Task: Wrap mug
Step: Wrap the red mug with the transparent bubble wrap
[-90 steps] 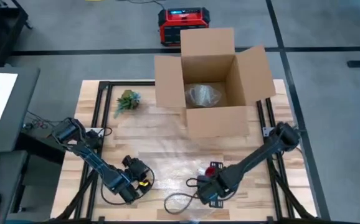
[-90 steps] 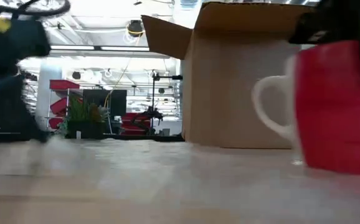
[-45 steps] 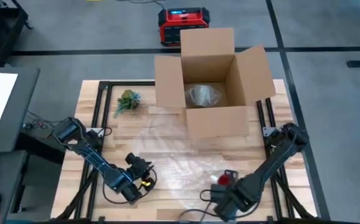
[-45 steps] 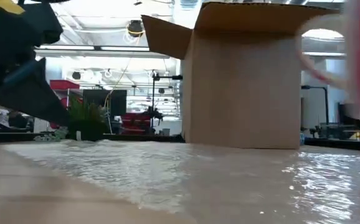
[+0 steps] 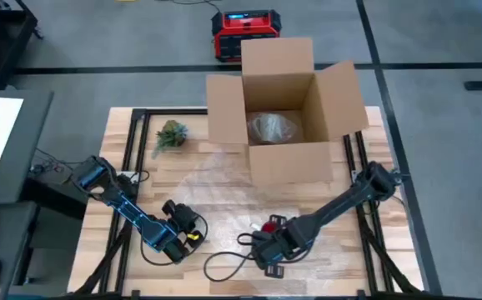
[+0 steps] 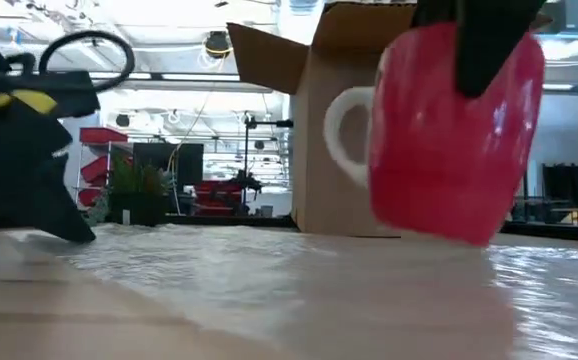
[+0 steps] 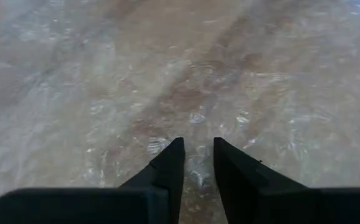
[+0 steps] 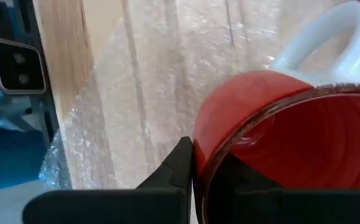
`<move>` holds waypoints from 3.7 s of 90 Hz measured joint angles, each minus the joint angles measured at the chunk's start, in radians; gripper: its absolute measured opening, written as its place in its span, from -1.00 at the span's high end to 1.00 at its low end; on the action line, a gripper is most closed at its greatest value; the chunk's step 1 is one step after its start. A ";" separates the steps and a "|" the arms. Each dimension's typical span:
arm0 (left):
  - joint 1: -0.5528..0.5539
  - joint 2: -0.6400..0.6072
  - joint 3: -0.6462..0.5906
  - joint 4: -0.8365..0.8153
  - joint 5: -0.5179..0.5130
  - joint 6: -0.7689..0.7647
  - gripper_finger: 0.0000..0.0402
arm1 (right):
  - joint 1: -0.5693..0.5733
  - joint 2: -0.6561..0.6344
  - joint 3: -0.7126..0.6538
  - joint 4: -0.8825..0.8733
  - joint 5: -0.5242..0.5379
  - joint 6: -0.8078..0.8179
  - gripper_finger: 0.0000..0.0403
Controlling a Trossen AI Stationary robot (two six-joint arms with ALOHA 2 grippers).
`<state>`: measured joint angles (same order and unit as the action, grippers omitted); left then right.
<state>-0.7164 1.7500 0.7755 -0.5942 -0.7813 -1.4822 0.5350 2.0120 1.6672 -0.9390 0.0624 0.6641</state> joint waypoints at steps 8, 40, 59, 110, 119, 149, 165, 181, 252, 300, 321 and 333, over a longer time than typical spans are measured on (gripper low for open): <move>0.026 0.000 -0.004 -0.071 -0.004 -0.007 0.67 | -0.009 0.010 0.000 0.022 -0.026 -0.007 0.96; 0.061 -0.007 0.068 -0.304 0.020 -0.038 0.67 | -0.038 0.023 0.002 0.114 -0.008 -0.044 0.68; -0.004 -0.031 0.215 -0.452 0.031 -0.034 0.67 | -0.038 0.018 0.002 0.150 0.005 -0.088 0.50; -0.250 -0.036 0.282 -0.460 -0.270 -0.208 0.67 | 0.141 -0.224 0.002 0.169 0.277 -0.224 0.49; -0.258 -0.036 0.282 -0.475 -0.270 -0.262 0.67 | 0.207 -0.225 0.001 0.168 0.298 -0.188 0.49; -0.246 -0.036 0.281 -0.561 -0.140 -0.374 0.67 | 0.351 -0.225 -0.280 0.304 0.370 0.089 0.49; -0.229 -0.035 0.282 -0.556 -0.140 -0.370 0.67 | 0.295 -0.223 -0.367 0.467 0.370 -0.025 0.49; -0.216 -0.035 0.281 -0.511 -0.140 -0.291 0.67 | 0.211 -0.225 -0.316 0.502 0.322 -0.223 0.49; -0.212 -0.035 0.281 -0.457 -0.123 -0.223 0.67 | 0.047 -0.139 -0.313 0.422 0.118 -0.345 -0.07; -0.210 -0.032 0.281 -0.453 -0.124 -0.216 0.67 | 0.015 -0.137 -0.256 0.428 0.129 -0.329 0.92; -0.195 -0.031 0.247 -0.396 -0.116 -0.205 0.67 | -0.050 -0.139 -0.198 0.421 0.108 -0.320 0.95; -0.195 -0.031 0.231 -0.374 -0.112 -0.204 0.67 | -0.083 -0.139 -0.224 0.419 0.068 -0.287 0.93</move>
<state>-0.9112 1.7191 1.0069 -0.9680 -0.8932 -1.6863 0.4519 1.8732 1.4433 -0.5199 0.1307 0.3773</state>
